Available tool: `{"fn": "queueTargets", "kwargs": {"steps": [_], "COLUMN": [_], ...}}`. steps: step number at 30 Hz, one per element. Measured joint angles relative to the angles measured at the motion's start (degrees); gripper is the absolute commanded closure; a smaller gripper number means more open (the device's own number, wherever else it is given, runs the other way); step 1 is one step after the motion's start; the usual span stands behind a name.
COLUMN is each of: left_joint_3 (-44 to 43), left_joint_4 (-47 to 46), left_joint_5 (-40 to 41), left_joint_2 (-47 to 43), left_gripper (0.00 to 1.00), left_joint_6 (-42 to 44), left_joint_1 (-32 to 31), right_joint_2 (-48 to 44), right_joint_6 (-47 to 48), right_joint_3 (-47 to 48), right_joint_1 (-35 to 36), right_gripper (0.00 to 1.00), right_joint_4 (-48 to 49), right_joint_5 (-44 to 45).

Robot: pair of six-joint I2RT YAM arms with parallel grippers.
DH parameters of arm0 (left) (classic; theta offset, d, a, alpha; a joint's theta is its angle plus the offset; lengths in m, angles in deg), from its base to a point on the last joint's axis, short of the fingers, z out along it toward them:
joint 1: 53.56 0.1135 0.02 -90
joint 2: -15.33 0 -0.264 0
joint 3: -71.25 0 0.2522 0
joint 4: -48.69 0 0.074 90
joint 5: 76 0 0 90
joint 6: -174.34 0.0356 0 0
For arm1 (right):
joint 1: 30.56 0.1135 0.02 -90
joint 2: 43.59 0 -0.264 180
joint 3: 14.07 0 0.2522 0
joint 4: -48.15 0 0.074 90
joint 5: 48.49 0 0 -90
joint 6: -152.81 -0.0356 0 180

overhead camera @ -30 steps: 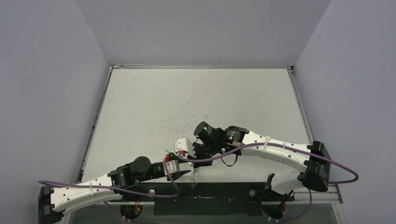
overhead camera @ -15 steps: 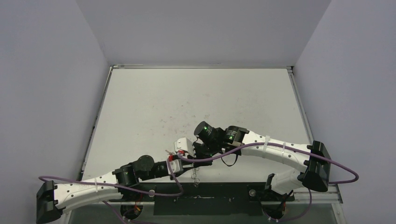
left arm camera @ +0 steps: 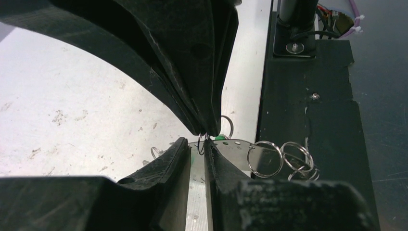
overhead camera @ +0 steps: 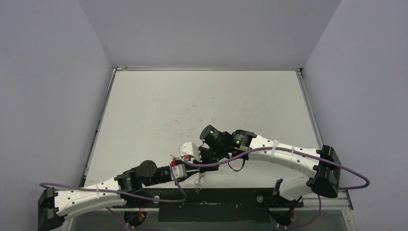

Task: Put the keys on the keyring

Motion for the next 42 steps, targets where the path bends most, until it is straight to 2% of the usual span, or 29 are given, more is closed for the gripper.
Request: {"fn": "queueTargets", "kwargs": {"steps": [4,8,11,12,14,18,24,29,32,34,40,42], "left_joint_3": [-0.2,-0.2,-0.2,-0.2,-0.2,-0.2,-0.2,-0.2,-0.2,-0.3,-0.2,0.0], "left_joint_4": [0.0,0.0,0.1,0.3,0.7,0.3,0.0,-0.9,-1.7,-1.8,-1.6,-1.8], "left_joint_5": [-0.1,-0.3,-0.4,-0.4,-0.3,-0.2,-0.2,-0.3,-0.5,-0.7,0.2,0.2], "left_joint_2": [2.8,4.2,3.8,3.6,2.9,0.8,0.3,1.7,2.6,2.7,2.1,1.4], "left_gripper": [0.87,1.0,1.0,0.98,0.86,0.83,0.86,1.0,1.0,1.0,1.0,1.0], "left_joint_6": [0.1,0.2,0.2,0.2,0.2,0.2,0.2,0.2,0.2,0.2,0.1,-0.1], "left_joint_1": [0.0,0.0,0.0,0.0,0.0,0.0,0.0,0.0,0.0,0.0,0.1,0.0], "right_joint_2": [0.0,0.0,0.0,0.0,0.0,0.0,0.0,0.1,0.1,0.1,-0.1,-0.5], "right_joint_6": [0.0,0.0,0.1,0.1,0.2,0.2,0.1,0.1,0.2,0.2,-0.7,-1.4], "right_joint_3": [0.0,0.0,0.0,0.0,0.1,0.2,0.3,0.3,0.3,0.3,0.2,-0.4], "right_joint_1": [0.0,0.1,0.2,0.2,0.2,0.3,0.2,0.3,0.3,0.3,0.3,0.2], "right_gripper": [1.0,1.0,1.0,1.0,1.0,1.0,1.0,1.0,1.0,0.94,0.57,0.5], "right_joint_4": [0.0,0.0,0.0,0.0,0.1,0.1,0.1,-0.1,-0.4,-0.5,-0.2,1.5], "right_joint_5": [0.0,0.0,0.2,0.2,0.2,0.2,0.2,0.2,0.4,0.5,1.4,2.1]}}
